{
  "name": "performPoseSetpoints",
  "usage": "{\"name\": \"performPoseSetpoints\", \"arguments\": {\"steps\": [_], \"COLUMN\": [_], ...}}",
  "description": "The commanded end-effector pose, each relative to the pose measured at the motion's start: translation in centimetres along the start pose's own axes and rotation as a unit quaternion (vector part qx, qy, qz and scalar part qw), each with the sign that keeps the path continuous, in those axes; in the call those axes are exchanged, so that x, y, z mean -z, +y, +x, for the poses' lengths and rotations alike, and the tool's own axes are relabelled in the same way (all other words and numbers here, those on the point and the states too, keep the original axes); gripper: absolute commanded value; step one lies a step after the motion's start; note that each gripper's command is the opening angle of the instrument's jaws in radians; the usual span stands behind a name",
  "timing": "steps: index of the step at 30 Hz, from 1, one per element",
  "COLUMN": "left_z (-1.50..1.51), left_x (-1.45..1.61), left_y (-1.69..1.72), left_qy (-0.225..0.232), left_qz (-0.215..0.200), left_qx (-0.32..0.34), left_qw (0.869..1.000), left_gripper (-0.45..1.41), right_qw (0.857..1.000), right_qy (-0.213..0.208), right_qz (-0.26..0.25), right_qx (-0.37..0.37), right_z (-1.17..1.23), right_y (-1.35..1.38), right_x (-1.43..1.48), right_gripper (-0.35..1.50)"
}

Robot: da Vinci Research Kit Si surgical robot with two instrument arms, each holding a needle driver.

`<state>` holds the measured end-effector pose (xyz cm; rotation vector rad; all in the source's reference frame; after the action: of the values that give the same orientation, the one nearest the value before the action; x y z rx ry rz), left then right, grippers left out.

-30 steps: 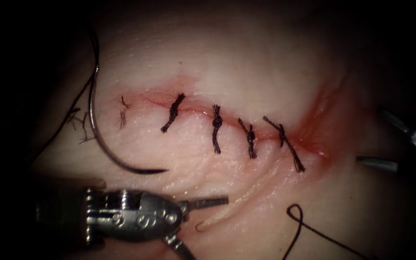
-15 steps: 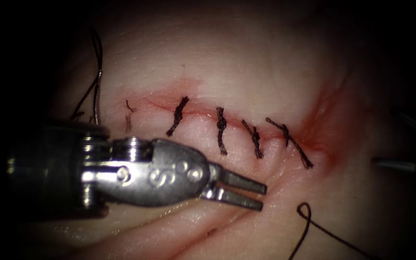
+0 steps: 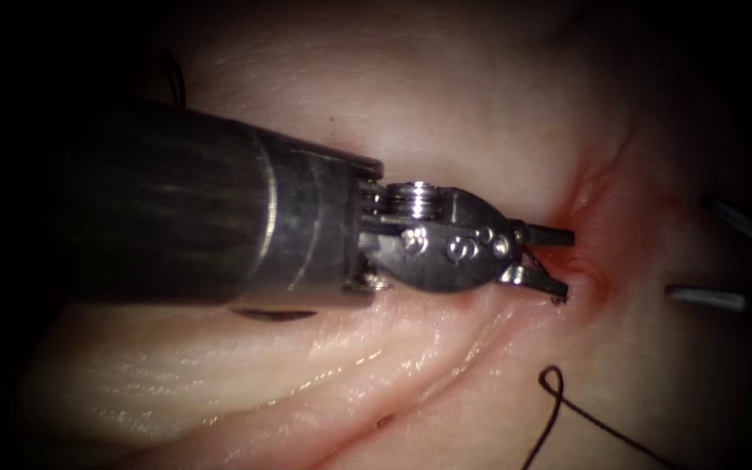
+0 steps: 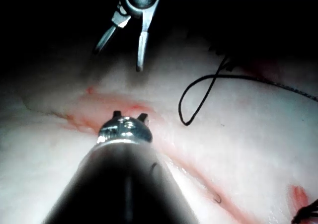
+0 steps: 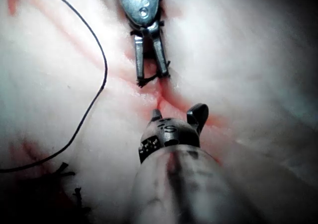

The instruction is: Wound Closure

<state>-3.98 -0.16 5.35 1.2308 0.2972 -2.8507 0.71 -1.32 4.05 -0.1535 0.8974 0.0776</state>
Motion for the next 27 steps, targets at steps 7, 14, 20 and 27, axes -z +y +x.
{"name": "performPoseSetpoints", "arguments": {"steps": [7, 14, 20, 27], "left_z": [0.12, 0.12, 0.05, 0.04], "left_x": [-0.12, -0.28, -0.28, -0.29], "left_y": [0.03, 0.07, 0.07, 0.06], "left_qy": [-0.011, -0.063, -0.086, -0.103], "left_qz": [0.0, 0.012, 0.015, 0.023], "left_qx": [0.004, -0.019, -0.02, -0.021], "left_qw": [1.0, 0.998, 0.996, 0.994], "left_gripper": [0.59, 0.53, 0.43, 0.29], "right_qw": [1.0, 1.0, 1.0, 1.0], "right_qy": [0.0, -0.001, -0.003, -0.003], "right_qz": [0.0, 0.0, 0.002, 0.001], "right_qx": [0.001, 0.001, 0.001, 0.001], "right_z": [0.03, 0.04, 0.05, 0.05], "right_y": [-0.02, -0.03, -0.05, -0.05], "right_x": [-0.11, -0.13, -0.16, -0.17], "right_gripper": [0.86, 0.88, 0.89, 0.89]}}
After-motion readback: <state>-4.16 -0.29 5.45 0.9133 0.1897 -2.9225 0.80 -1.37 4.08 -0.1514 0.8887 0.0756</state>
